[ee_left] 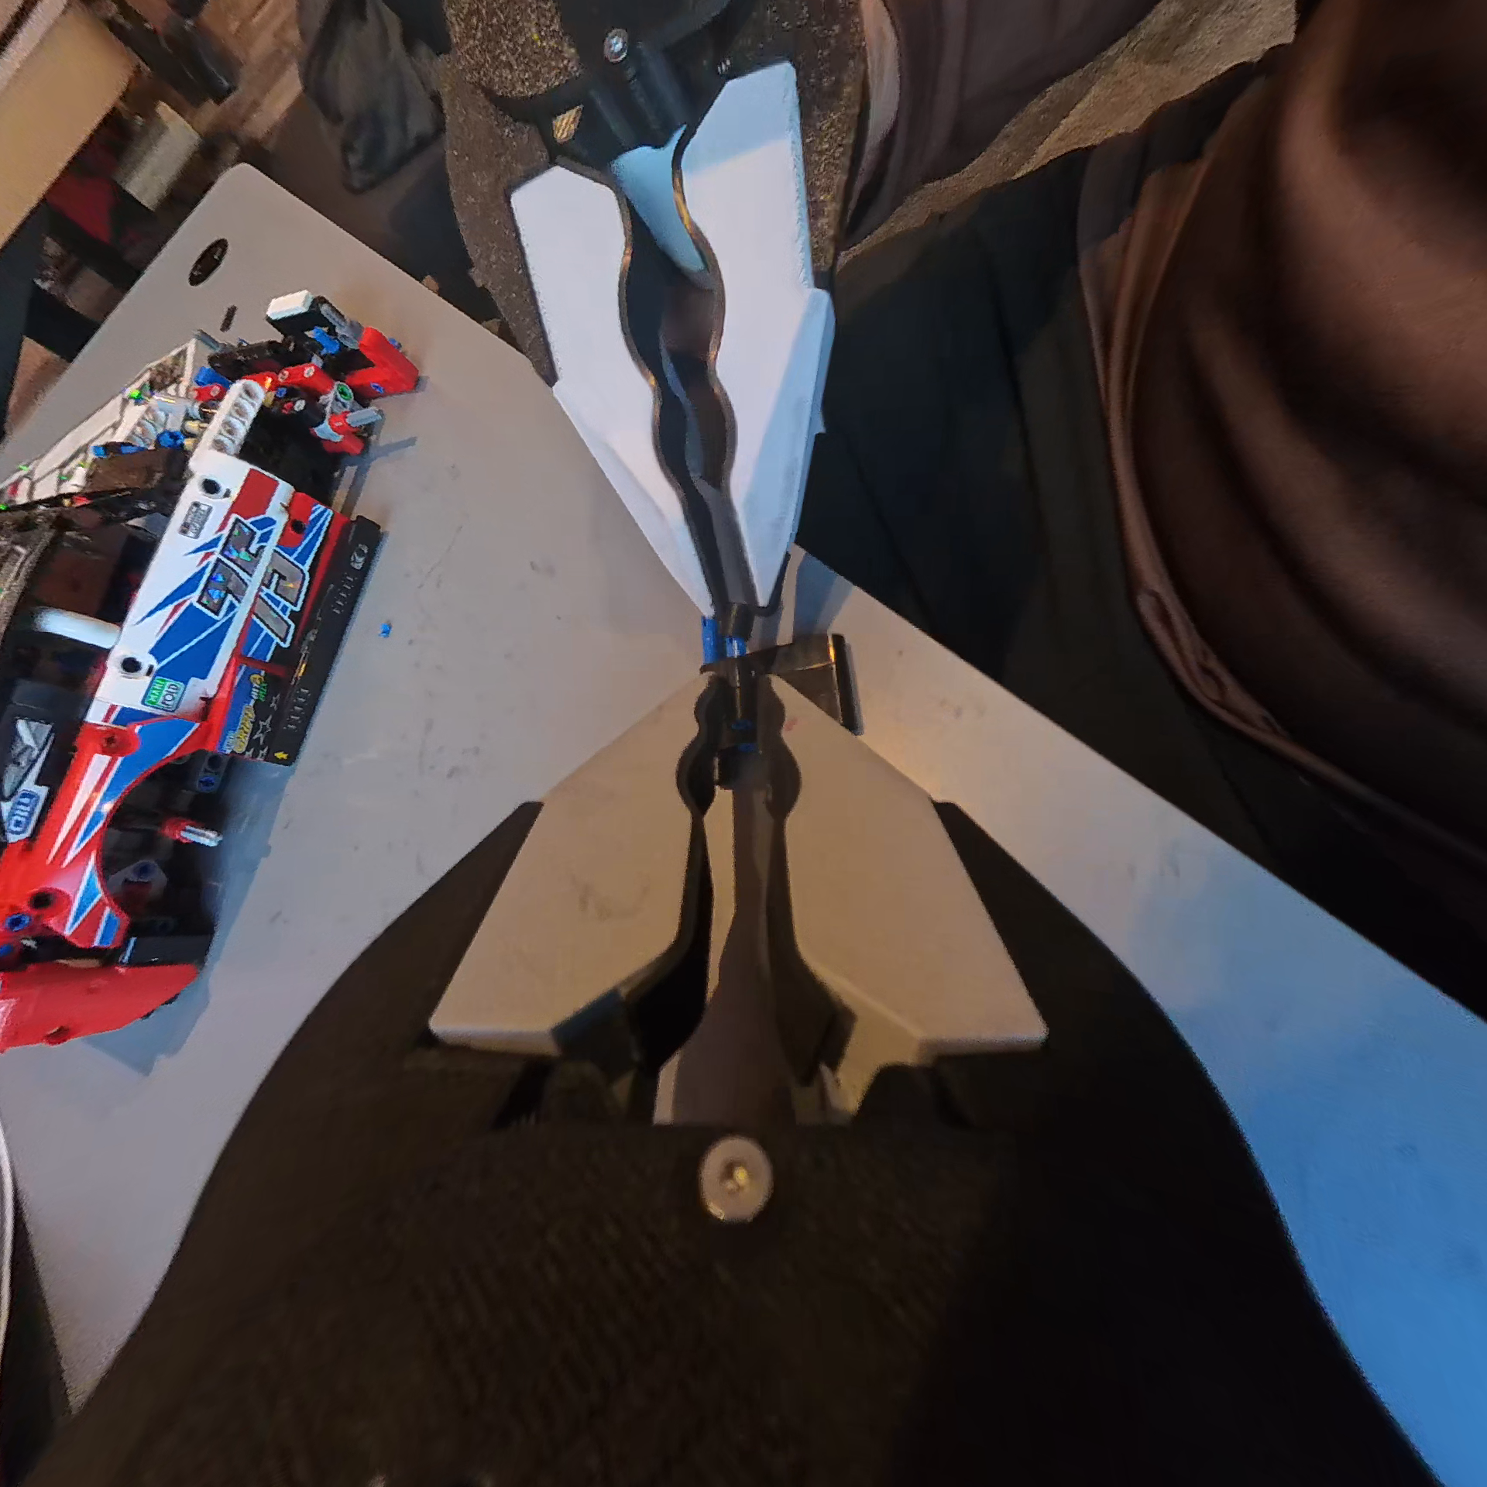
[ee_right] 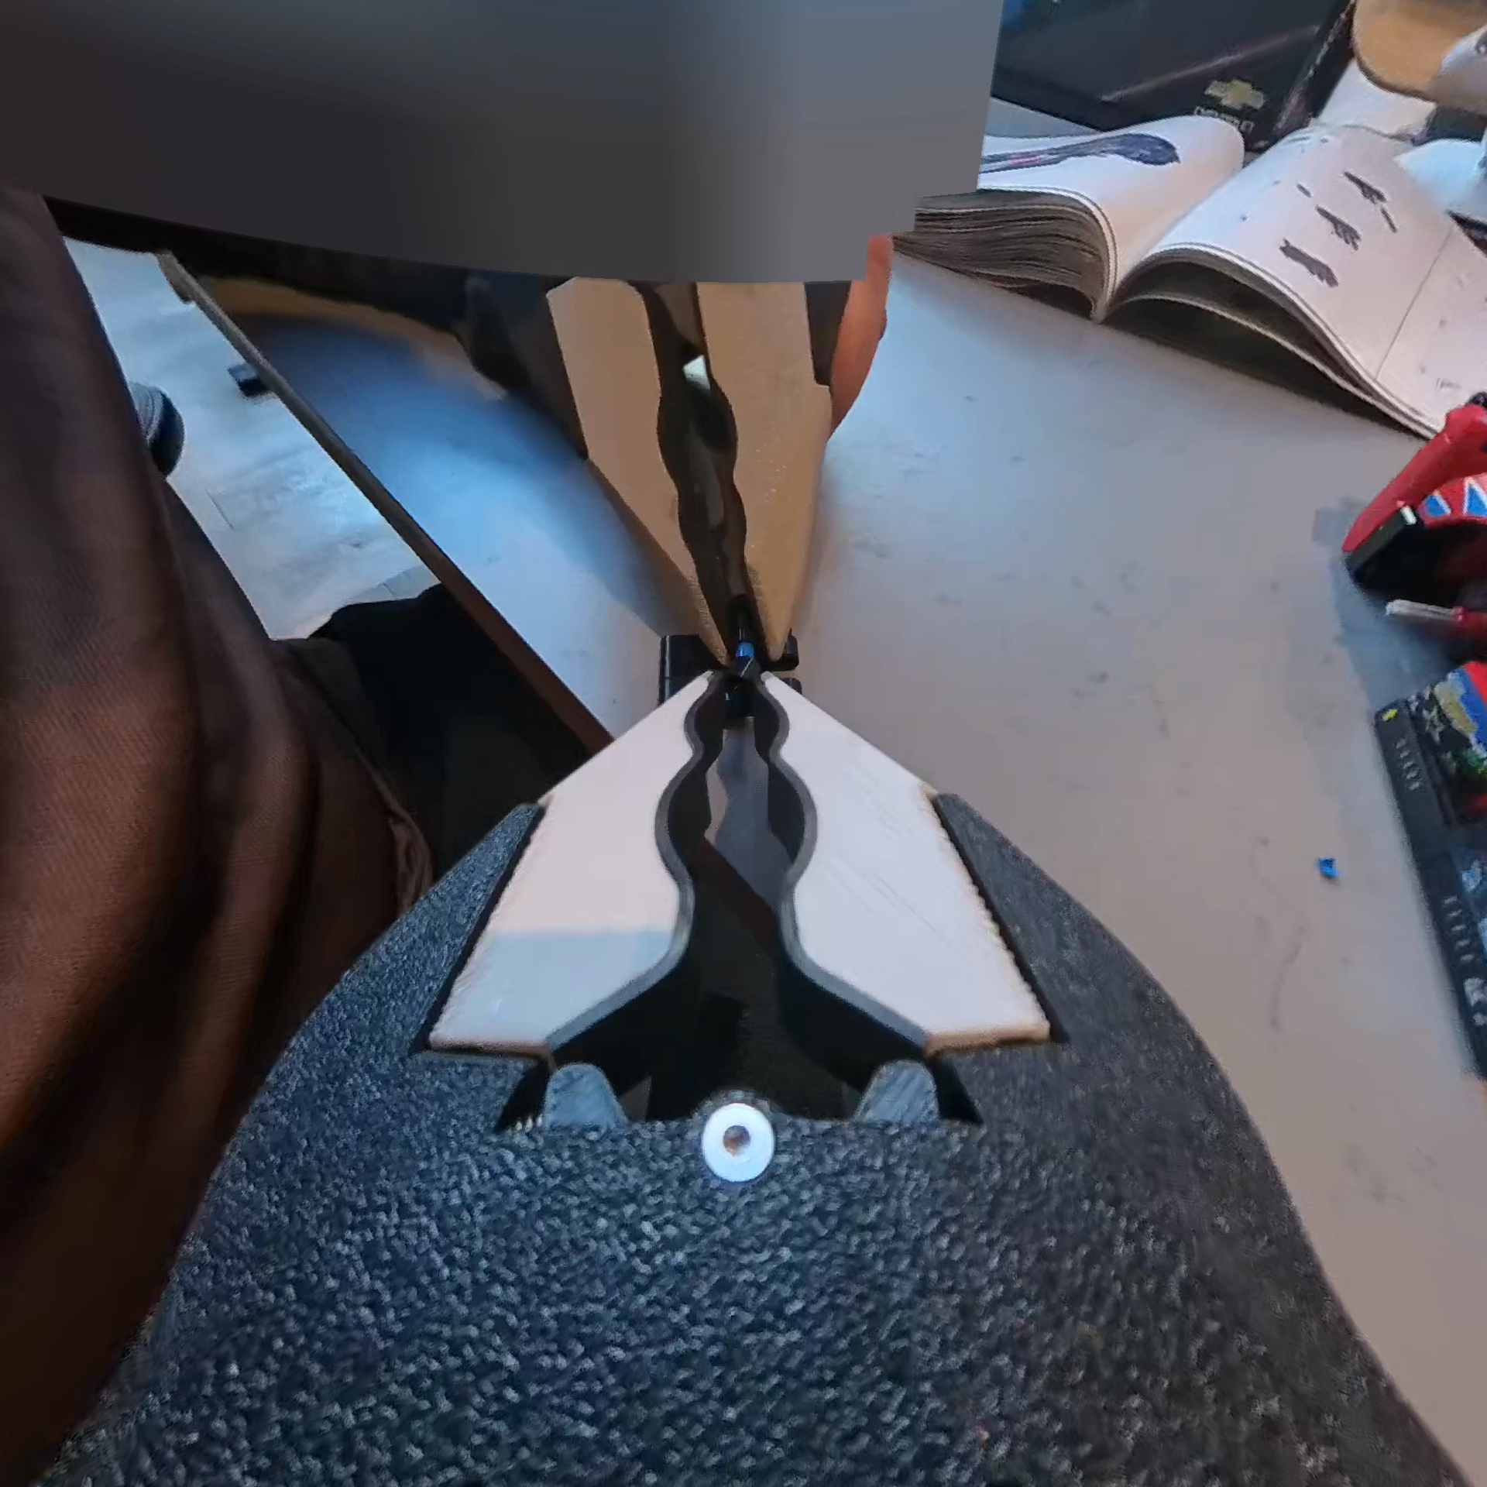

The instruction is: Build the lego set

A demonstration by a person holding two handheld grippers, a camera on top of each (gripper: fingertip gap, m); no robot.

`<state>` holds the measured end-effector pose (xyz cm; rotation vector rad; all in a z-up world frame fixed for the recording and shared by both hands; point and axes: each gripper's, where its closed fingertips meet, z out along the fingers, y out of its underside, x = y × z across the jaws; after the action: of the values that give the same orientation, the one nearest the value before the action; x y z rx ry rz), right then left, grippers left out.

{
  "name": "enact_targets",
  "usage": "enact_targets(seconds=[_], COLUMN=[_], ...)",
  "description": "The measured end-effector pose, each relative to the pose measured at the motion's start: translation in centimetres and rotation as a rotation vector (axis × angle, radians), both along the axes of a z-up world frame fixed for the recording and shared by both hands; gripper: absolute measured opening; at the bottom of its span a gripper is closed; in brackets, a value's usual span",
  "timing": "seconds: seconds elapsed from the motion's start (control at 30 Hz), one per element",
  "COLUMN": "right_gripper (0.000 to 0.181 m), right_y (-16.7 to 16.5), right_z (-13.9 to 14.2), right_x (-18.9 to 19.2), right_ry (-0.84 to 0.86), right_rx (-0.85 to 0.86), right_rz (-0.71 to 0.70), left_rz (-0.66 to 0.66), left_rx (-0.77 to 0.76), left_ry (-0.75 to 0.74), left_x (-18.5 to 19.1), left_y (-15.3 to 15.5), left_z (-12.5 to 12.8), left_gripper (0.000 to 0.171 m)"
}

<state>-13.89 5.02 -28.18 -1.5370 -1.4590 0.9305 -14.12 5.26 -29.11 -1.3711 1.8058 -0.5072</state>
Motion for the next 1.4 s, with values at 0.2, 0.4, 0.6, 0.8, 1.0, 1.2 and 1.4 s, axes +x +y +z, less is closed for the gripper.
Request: enact_targets(seconds=[0.2,0.4,0.6,0.8,1.0,1.2,1.4], right_gripper=[0.007,0.007,0.007,0.006,0.006,0.006,0.006], right_y=[-0.05,0.09,0.10,0.20,0.34,0.54,0.57], right_z=[-0.06,-0.03,0.01,0.00,-0.17,-0.21,-0.19], right_x=[-0.07,-0.23,-0.30,-0.39,-0.54,-0.68,-0.73], right_ry=[-0.024,-0.015,-0.013,-0.016,-0.073,-0.114,-0.112], right_rx=[-0.005,-0.087,-0.109,-0.132,-0.013,0.120,0.128], right_rz=[0.093,0.104,0.102,0.113,0.107,0.106,0.152], left_rz=[-0.013,-0.005,-0.003,-0.002,-0.004,0.001,0.000], left_rx=[-0.036,-0.041,-0.041,-0.031,-0.036,-0.043,-0.052], left_ry=[0.002,0.002,0.002,0.002,0.003,0.003,0.005], left_x=[-0.09,-0.24,-0.28,-0.40,-0.59,-0.75,-0.78], left_y=[-0.02,0.16,0.20,0.29,0.39,0.53,0.55], left_z=[0.00,0.01,0.00,0.01,0.00,0.00,-0.02], left_gripper=[0.005,0.005,0.005,0.005,0.005,0.005,0.005])
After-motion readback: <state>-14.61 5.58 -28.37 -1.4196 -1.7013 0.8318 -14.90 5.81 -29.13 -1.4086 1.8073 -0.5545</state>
